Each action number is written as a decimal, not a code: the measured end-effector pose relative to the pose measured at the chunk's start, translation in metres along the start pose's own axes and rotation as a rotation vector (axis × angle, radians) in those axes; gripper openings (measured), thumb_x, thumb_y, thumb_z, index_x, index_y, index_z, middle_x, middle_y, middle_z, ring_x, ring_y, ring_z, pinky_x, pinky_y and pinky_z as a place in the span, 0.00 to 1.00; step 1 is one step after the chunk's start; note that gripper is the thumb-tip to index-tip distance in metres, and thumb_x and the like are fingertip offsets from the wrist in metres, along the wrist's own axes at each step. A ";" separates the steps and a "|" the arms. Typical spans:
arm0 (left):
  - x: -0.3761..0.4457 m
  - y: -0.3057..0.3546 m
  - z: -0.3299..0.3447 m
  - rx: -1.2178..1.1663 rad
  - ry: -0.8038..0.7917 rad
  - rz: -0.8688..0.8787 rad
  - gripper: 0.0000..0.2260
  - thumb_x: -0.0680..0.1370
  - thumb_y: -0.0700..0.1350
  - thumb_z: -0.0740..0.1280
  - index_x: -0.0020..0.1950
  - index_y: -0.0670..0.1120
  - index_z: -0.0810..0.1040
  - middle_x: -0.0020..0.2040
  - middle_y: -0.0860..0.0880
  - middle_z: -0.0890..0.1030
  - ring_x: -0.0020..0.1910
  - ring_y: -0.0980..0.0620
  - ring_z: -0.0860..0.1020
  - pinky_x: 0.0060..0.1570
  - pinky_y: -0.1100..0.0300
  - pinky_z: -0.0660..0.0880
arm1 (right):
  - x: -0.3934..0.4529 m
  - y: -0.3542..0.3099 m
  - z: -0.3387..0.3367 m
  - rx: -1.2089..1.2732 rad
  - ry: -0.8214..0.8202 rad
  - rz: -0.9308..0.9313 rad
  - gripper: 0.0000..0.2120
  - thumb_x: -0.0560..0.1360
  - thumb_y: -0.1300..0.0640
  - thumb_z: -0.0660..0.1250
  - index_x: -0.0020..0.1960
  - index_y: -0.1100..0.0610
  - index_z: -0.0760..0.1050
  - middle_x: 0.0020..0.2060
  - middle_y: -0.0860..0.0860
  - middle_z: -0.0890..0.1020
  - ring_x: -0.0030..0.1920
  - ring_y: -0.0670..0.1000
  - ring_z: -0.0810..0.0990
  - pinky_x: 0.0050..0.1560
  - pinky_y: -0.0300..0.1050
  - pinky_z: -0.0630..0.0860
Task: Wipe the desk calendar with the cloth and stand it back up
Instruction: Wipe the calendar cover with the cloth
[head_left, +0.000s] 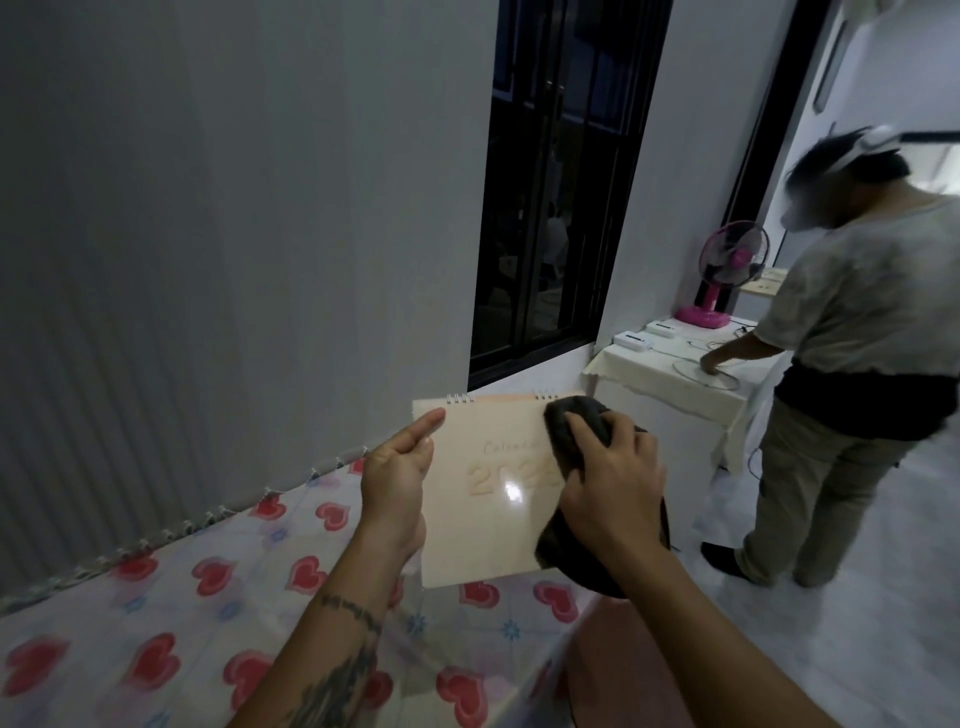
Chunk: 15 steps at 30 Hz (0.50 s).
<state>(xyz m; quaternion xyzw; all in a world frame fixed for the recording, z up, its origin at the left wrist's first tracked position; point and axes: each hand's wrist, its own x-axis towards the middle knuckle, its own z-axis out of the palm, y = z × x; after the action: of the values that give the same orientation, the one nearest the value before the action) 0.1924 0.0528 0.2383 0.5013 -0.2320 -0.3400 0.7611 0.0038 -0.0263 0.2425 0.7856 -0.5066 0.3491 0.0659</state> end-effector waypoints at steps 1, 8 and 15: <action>-0.001 0.000 0.003 0.006 -0.011 0.007 0.21 0.82 0.35 0.60 0.45 0.56 0.88 0.49 0.53 0.87 0.43 0.56 0.84 0.39 0.63 0.80 | -0.002 -0.005 -0.001 0.006 0.006 -0.035 0.27 0.71 0.54 0.64 0.70 0.48 0.68 0.65 0.56 0.69 0.59 0.59 0.66 0.54 0.54 0.67; -0.006 -0.002 0.013 0.052 -0.048 0.071 0.22 0.82 0.36 0.60 0.47 0.59 0.88 0.63 0.47 0.82 0.64 0.43 0.78 0.65 0.44 0.75 | -0.023 -0.030 0.005 0.090 -0.048 -0.368 0.24 0.71 0.48 0.66 0.67 0.46 0.71 0.65 0.55 0.72 0.58 0.58 0.69 0.50 0.53 0.72; -0.007 -0.003 -0.002 0.025 -0.011 0.076 0.21 0.83 0.38 0.61 0.46 0.60 0.87 0.55 0.51 0.85 0.48 0.50 0.84 0.40 0.60 0.82 | -0.004 0.004 0.003 0.053 -0.007 -0.038 0.26 0.71 0.55 0.65 0.69 0.49 0.70 0.65 0.57 0.70 0.59 0.60 0.67 0.53 0.54 0.67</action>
<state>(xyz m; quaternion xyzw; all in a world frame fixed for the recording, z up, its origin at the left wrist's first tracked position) 0.1886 0.0584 0.2350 0.4997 -0.2591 -0.3105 0.7660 0.0008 -0.0263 0.2370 0.7976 -0.4825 0.3584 0.0500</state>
